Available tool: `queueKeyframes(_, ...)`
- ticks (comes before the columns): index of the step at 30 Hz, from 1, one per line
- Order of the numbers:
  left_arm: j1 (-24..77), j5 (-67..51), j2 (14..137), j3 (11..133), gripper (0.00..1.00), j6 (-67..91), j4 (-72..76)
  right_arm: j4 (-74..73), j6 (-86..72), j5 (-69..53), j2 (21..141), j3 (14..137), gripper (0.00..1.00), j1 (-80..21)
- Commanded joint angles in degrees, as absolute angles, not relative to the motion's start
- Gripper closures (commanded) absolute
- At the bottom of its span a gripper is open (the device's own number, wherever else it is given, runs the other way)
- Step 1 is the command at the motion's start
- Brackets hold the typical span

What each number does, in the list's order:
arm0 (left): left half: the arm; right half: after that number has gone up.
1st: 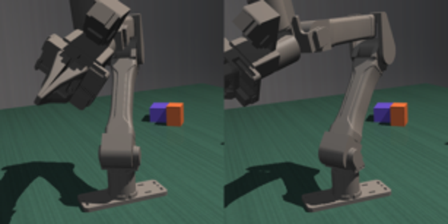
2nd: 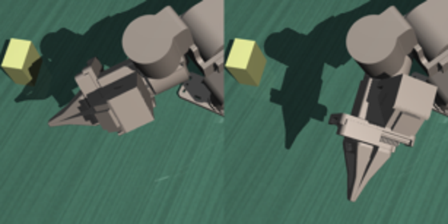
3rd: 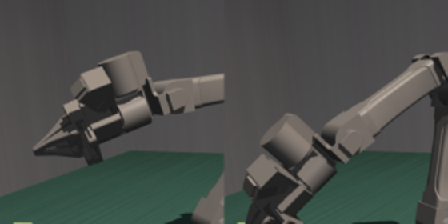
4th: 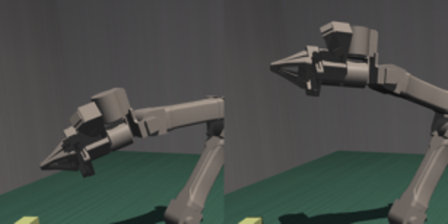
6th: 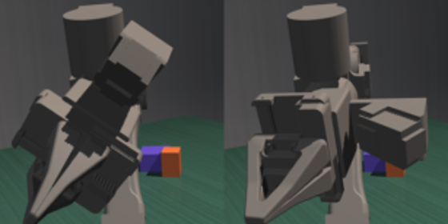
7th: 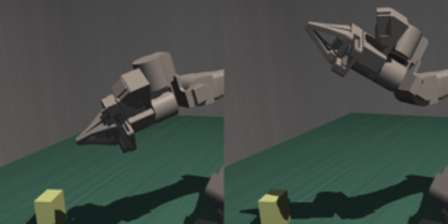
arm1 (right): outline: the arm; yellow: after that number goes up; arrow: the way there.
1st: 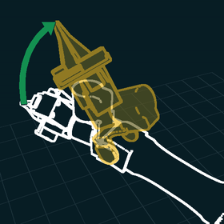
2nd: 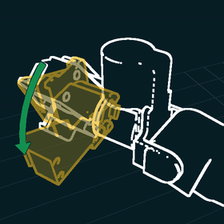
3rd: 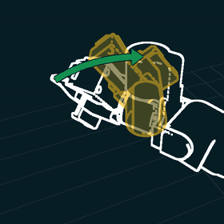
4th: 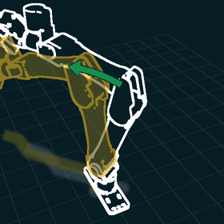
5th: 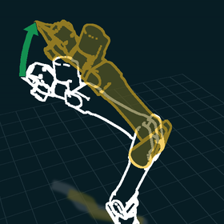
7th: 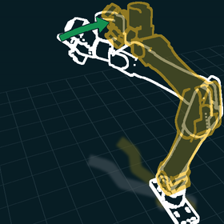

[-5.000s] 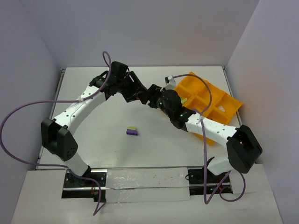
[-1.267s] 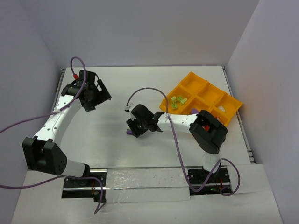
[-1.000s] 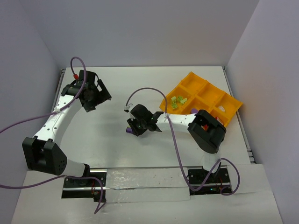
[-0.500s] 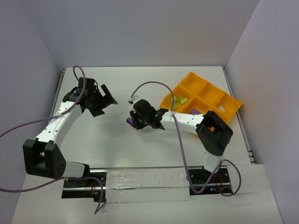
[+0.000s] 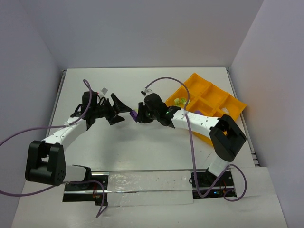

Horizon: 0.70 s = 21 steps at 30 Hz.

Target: Sort the legos into containers by color

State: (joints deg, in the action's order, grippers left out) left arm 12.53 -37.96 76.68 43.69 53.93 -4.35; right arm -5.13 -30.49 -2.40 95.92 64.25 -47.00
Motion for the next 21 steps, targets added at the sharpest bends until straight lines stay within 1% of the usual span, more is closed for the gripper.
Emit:
queueKeyframes(1, 12.3, -45.0, 80.2, 43.2, 0.04, 56.3, 8.2, -1.8, -32.2, -3.3, 91.5, 63.1, 1.0, -47.2)
queueKeyframes(4, 12.3, -45.6, 81.0, 43.6, 0.06, 56.4, 10.0, -3.0, -31.9, -3.0, 91.1, 63.3, 1.0, -47.3)
queueKeyframes(12, 12.3, -45.6, 84.1, 46.7, 0.2, 53.2, 6.9, -1.7, -31.8, -3.1, 88.6, 61.8, 1.0, -47.2)
queueKeyframes(21, 12.4, -44.9, 84.9, 46.7, 0.24, 53.7, 7.2, -1.6, -30.9, -4.4, 89.5, 63.9, 1.0, -47.2)
